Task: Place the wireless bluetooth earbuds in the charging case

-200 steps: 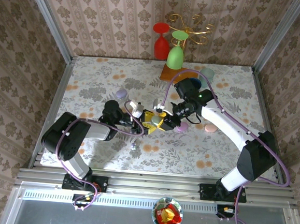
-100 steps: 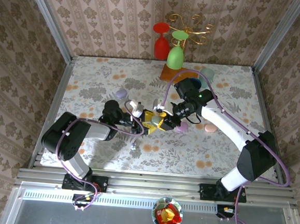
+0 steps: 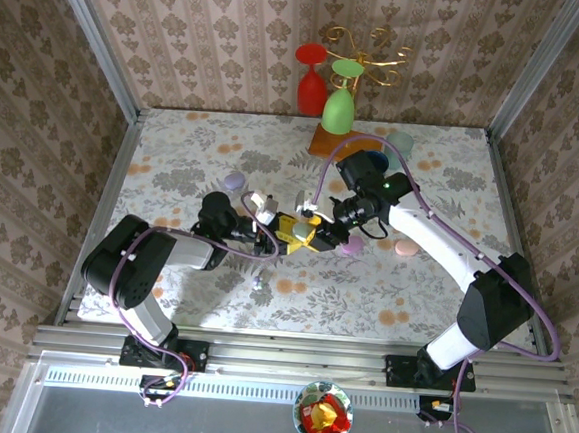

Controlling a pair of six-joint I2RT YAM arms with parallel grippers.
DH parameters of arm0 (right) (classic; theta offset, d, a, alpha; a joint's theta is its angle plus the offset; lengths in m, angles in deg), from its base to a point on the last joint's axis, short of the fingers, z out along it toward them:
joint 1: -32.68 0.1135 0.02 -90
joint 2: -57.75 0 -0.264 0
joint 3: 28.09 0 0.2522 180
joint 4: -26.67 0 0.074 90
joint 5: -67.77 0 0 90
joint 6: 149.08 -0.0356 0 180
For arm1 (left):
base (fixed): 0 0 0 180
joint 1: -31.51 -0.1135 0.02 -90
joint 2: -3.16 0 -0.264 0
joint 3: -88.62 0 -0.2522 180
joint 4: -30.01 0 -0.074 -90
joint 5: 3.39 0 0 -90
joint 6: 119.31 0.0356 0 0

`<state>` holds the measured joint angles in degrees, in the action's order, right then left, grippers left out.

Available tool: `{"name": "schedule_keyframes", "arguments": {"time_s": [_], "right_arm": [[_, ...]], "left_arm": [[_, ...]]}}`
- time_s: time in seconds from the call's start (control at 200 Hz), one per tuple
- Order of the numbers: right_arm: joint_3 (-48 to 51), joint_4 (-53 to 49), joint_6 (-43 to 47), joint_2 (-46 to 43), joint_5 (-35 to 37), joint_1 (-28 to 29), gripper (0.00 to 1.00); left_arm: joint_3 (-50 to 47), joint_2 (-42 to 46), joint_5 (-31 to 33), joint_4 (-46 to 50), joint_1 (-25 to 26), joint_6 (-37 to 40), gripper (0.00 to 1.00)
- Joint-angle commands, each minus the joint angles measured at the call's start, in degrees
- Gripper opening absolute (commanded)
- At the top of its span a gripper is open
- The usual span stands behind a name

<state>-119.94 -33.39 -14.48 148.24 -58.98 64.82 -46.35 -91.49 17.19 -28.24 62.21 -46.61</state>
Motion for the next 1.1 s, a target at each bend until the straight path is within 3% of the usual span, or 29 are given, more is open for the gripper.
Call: {"name": "schedule_keyframes", "arguments": {"time_s": [0.0,0.08,0.22,0.325,0.445,0.57,0.7,0.915,1.095], "right_arm": [[-1.26,-1.27,0.3,1.44,-1.32,0.99,0.22],[-1.28,-0.76,-0.28,1.4,-0.84,0.98,0.28],[-0.33,1.53,-2.59,0.58,0.64,0.93,0.51],[0.13,2.53,-3.68,0.03,1.38,0.74,0.59],[0.22,2.7,-4.38,-0.06,1.25,0.39,0.61],[0.58,3.69,-5.34,0.9,-1.17,-0.21,0.53],[2.68,9.68,-11.4,1.64,0.72,-1.72,0.55],[10.21,25.47,-23.83,-3.78,5.76,-3.68,0.64],[19.18,32.81,-35.68,-13.19,11.15,-4.81,0.69]], "left_arm": [[1.87,-0.2,-0.56,-1.89,-0.11,-0.35,0.28],[1.62,0.07,-0.77,-1.87,-0.12,0.03,0.25],[1.35,0.24,-1.28,-1.91,-0.11,0.36,0.24],[1.07,0.33,-1.24,-1.91,-0.37,0.51,0.24],[0.81,0.43,-1.21,-1.91,-0.64,0.51,0.24],[0.64,0.55,-0.14,-1.9,-0.73,0.72,0.25],[-0.11,-0.78,1.88,-2.01,-1.84,2.53,0.43],[-2.66,-1.63,7.35,-1.87,-3.33,11.5,0.82],[-3.11,-4.76,9.62,-1.75,-4.18,14.12,0.94]]}}
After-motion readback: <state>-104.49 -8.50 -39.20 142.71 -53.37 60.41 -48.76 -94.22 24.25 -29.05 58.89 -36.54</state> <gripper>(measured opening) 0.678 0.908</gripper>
